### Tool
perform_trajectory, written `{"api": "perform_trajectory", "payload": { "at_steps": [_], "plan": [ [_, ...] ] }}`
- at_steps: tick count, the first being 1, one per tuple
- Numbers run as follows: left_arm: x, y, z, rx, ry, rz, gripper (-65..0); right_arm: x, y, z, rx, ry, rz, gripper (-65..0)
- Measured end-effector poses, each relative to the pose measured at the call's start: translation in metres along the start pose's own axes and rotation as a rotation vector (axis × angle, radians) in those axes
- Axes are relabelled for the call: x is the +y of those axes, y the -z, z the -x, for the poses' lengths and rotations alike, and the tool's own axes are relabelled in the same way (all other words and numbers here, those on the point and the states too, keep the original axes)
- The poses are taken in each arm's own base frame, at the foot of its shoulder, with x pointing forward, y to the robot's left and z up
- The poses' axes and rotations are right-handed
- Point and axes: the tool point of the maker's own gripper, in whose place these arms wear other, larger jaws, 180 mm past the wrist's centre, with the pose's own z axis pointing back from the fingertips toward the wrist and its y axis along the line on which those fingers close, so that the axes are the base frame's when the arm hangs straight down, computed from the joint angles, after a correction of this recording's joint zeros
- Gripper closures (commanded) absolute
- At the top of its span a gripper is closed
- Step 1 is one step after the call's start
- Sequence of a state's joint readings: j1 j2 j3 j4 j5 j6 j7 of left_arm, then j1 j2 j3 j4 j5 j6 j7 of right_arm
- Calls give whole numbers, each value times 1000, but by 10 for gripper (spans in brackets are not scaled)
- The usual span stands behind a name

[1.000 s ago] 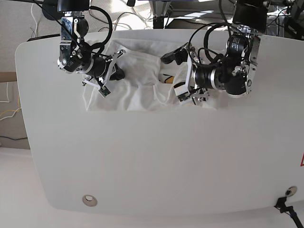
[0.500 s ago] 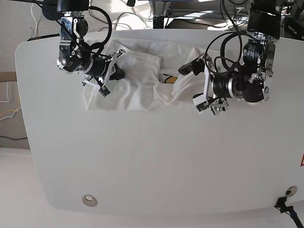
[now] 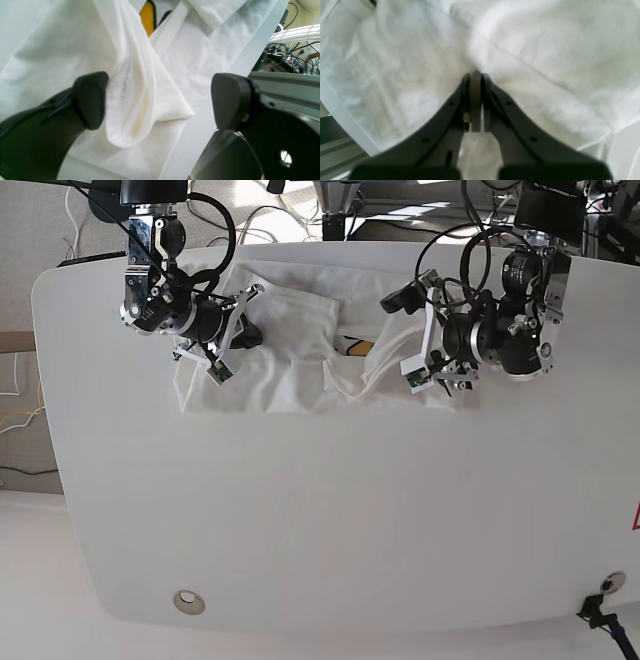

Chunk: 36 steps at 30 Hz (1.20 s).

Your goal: Fold the T-shirt properly

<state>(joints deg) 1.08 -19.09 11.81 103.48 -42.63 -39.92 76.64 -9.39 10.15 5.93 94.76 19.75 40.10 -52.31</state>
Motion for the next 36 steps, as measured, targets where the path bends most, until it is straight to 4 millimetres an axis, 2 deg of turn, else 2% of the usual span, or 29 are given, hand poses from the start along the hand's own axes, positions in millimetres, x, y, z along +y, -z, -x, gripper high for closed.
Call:
{"api": "perform_trajectory", "payload": {
  "at_steps": [2,5,8,10,15,17,22,24,27,31,34,35,36],
  "plan": [
    [-4,2,1,8,4,14,-601,0,0,0,0,0,0,0],
    [-17,13,16,105,28,60,-601,0,0,0,0,0,1,0],
    [-32,22,11,111,70,113,-601,0,0,0,2,0,1,0],
    [-38,23,-3,84,101,157,-601,0,0,0,1,0,1,0],
    [-49,20,-59,-57,156,222,-601,0,0,0,2,0,1,0],
    [-50,19,-69,-82,164,225,-601,0,0,0,2,0,1,0],
    [-37,14,-63,-85,127,186,-583,-1,0,0,2,0,2,0],
    [-27,5,-61,-161,55,161,-537,0,0,0,2,1,1,0],
    [0,-8,-39,-136,-6,74,-479,-1,0,0,2,0,2,0],
    [16,-23,-44,-203,-32,2,-475,0,0,1,3,0,0,0],
    [21,-29,-36,-212,-30,-77,-468,0,0,0,2,-1,0,0],
    [20,-26,-30,-195,-30,-88,-435,0,0,0,2,1,0,0],
    [17,-22,-27,-194,-37,-88,-375,0,0,0,-3,0,-1,0]
  ]
}}
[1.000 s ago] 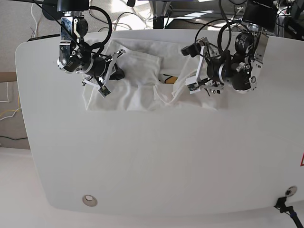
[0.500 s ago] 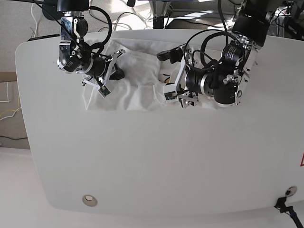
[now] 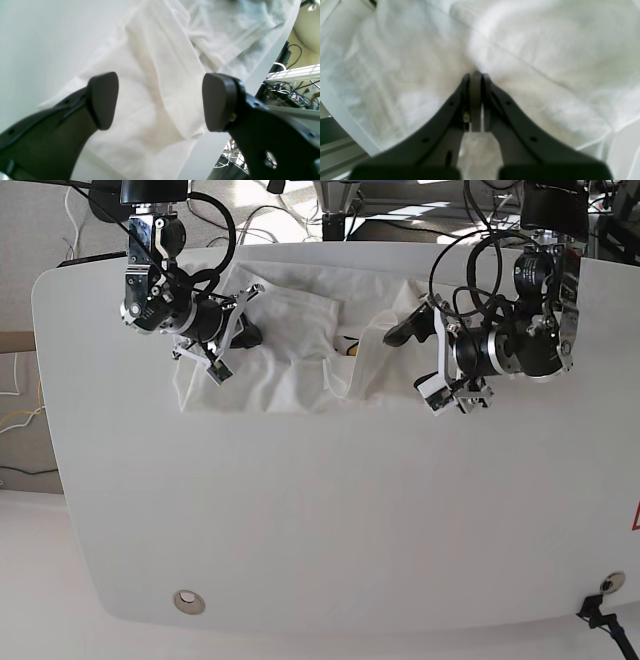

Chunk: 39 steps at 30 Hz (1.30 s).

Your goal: Fold the T-shirt properly

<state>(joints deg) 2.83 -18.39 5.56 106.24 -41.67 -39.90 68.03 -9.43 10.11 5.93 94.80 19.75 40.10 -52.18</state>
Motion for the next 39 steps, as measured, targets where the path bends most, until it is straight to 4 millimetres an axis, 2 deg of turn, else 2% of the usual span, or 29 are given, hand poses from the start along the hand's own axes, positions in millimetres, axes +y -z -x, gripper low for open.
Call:
{"api": "perform_trajectory", "payload": {
  "at_steps": [4,5,10,17,22,25,30,33,36,39],
  "plan": [
    [0,6,16,53,1,-44,-45,0,0,1,6,0,0,0],
    [3,7,17,64,3,-66,0,0,0,0,1,-1,1,0],
    [-6,15,32,109,-10,-79,0,0,0,1,5,-1,0,0],
    [-8,10,15,43,-8,-60,0,1,0,1,6,0,-1,0],
    [-25,7,-11,-76,-26,34,0,0,0,0,1,0,-1,0],
    [-16,-1,-15,-79,-5,25,0,1,0,1,4,0,-1,0],
    [20,-23,1,-36,-16,-101,0,0,0,1,5,0,-1,0],
    [37,-26,20,65,13,-195,0,1,0,0,3,0,-1,0],
    [35,-21,32,132,39,-213,0,1,1,0,3,1,-2,0],
    [10,-2,44,199,92,-147,0,1,1,1,3,0,-1,0]
  ]
}}
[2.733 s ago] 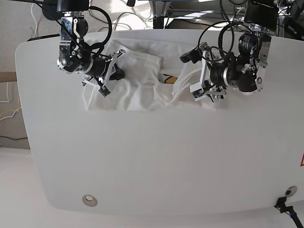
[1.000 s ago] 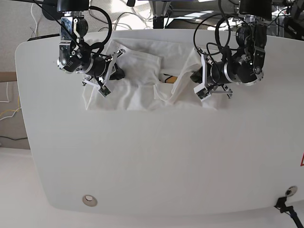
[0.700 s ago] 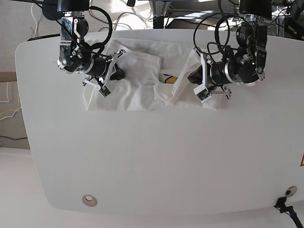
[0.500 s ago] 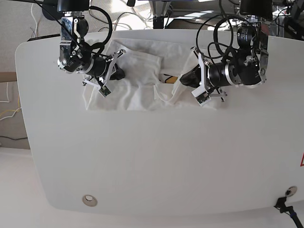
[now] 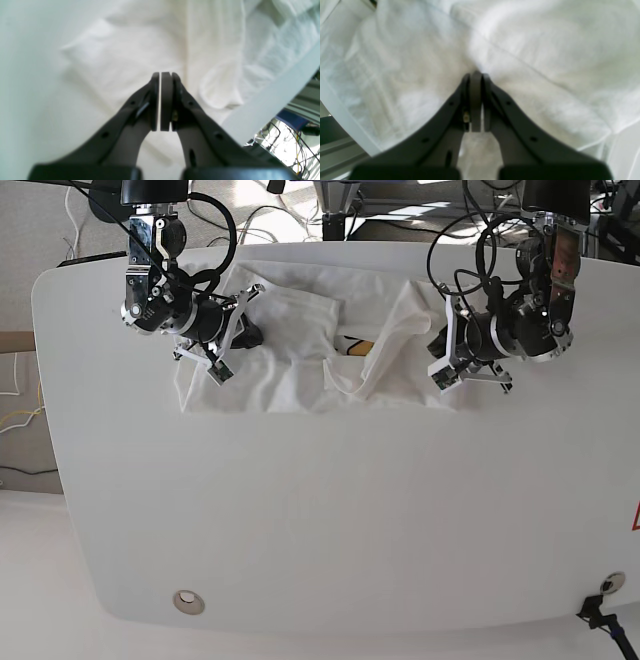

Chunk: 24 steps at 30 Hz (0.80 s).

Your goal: Fold the T-shirt properly

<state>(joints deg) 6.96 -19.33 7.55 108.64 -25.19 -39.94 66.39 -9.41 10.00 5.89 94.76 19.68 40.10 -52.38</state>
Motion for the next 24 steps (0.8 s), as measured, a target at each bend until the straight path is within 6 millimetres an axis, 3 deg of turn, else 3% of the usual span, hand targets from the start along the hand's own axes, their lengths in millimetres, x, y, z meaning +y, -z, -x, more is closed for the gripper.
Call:
{"api": "perform_trajectory", "payload": {
  "at_steps": [3,8,11,15,17,19,24],
  "plan": [
    [-22,14,-1,29,53,59,0,0,0,0,-3,1,-1,0],
    [-42,25,0,59,93,103,0,0,0,0,-1,1,0,0],
    [-62,32,-11,38,129,155,0,0,0,1,-1,1,-1,0],
    [-84,29,-53,-92,143,268,0,0,0,1,-3,2,-1,0],
    [-76,22,-71,-156,130,275,0,0,0,0,-2,1,-1,0],
    [-55,15,-76,-184,94,231,0,1,0,1,0,2,-1,0],
    [-7,-4,-56,-161,48,112,0,1,0,1,0,2,-1,0]
  ]
}}
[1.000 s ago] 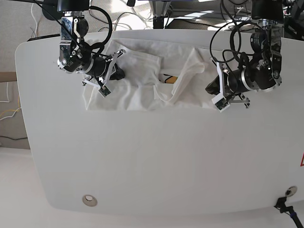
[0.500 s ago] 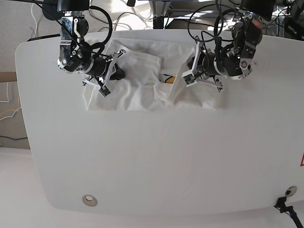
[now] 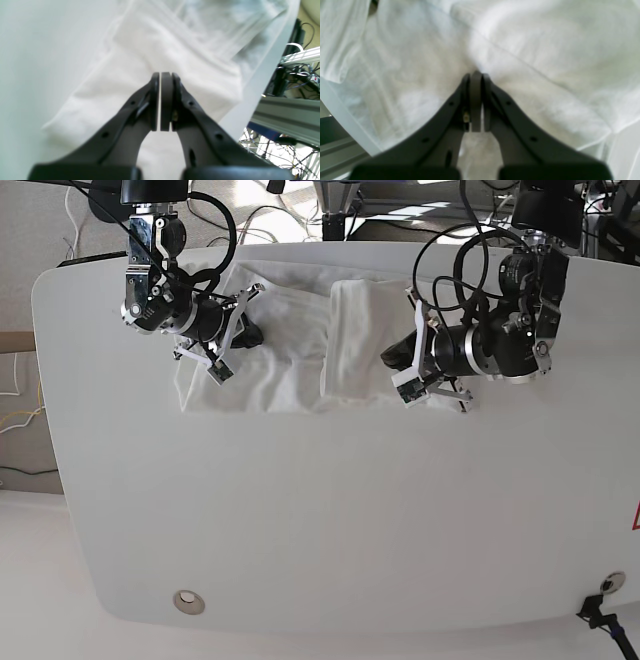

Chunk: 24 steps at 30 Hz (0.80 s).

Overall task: Fold the T-shirt properly
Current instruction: 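Release the shirt and reposition both grippers at the folded bundle edges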

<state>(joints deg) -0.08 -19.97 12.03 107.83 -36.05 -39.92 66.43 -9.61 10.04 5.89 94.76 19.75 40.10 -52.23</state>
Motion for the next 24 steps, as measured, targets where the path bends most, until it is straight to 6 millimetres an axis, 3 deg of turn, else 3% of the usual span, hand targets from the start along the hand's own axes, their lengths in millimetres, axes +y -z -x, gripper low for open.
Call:
{"api": "perform_trajectory", "payload": {
  "at_steps": [4,8,11,14,21,23,24],
  "plan": [
    [17,-12,26,60,-29,-73,0,0,0,0,-1,-1,0,0],
    [21,-13,78,246,-26,-168,0,-1,0,-2,1,-3,2,0],
    [17,-2,86,221,-45,-177,0,-4,-3,-7,9,-27,18,0],
    [13,9,114,272,-115,-136,0,-7,-10,-12,28,-67,59,0],
    [18,20,107,188,-170,-120,0,-9,-39,-77,-133,-125,135,-127],
    [18,21,107,183,-172,-120,0,-29,-56,-85,-168,-95,196,-215],
    [17,21,107,183,-171,-120,0,-46,-65,-79,-157,-59,247,-278]
  ]
}}
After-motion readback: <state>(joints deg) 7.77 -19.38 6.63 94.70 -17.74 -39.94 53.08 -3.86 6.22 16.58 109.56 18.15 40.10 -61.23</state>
